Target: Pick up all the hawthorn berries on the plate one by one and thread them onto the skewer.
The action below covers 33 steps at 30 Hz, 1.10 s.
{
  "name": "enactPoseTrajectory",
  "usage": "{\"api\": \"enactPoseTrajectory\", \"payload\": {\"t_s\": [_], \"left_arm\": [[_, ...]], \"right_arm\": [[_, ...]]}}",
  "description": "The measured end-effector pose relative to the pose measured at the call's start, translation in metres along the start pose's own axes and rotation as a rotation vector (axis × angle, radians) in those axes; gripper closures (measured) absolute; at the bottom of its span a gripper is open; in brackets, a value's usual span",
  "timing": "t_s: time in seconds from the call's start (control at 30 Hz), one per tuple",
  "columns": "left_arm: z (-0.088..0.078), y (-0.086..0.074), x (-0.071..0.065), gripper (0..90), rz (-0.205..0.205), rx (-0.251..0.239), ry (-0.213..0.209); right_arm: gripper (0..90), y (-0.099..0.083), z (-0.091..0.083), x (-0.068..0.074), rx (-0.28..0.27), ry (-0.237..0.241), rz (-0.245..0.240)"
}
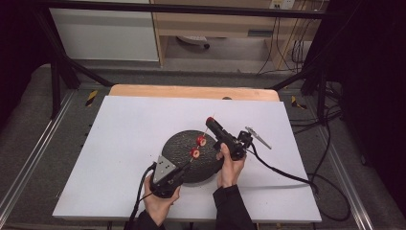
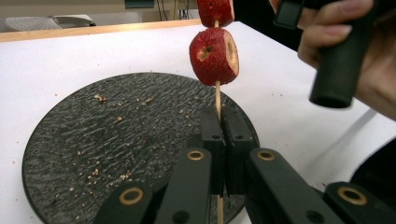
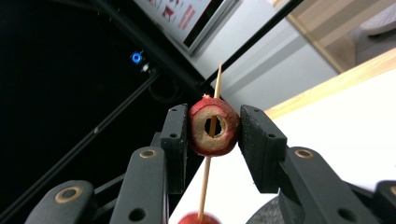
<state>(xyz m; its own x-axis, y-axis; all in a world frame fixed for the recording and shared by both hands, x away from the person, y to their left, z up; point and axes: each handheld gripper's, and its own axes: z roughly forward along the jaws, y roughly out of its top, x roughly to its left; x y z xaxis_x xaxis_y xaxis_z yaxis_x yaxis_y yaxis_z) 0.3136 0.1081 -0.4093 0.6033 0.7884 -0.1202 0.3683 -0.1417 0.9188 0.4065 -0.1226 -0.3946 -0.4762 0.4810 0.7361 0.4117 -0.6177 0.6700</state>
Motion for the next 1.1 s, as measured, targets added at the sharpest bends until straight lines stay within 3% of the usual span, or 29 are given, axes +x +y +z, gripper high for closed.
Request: {"api": "enactPoseTrajectory", "payload": {"t_s": [0.33,0.6,0.8,1.1], "left_arm": [[0.007,0.003,0.004,88.6,-0.001,0.017,-0.009],[0.005,0.003,0.007,88.6,-0.007,0.019,-0.032],[0.001,0.002,0.014,88.6,-0.009,0.025,-0.026],[-0.006,-0.002,0.027,88.6,0.002,0.049,-0.031]], "right_arm": [[63.8,-0.013,-0.003,-0.001,0.048,0.002,-0.028],[62.8,-0.011,-0.005,0.001,0.075,-0.001,-0.06],[50.7,-0.003,-0.008,0.001,0.131,-0.019,-0.118],[27.9,0.009,-0.016,-0.002,0.265,-0.06,-0.279]]}}
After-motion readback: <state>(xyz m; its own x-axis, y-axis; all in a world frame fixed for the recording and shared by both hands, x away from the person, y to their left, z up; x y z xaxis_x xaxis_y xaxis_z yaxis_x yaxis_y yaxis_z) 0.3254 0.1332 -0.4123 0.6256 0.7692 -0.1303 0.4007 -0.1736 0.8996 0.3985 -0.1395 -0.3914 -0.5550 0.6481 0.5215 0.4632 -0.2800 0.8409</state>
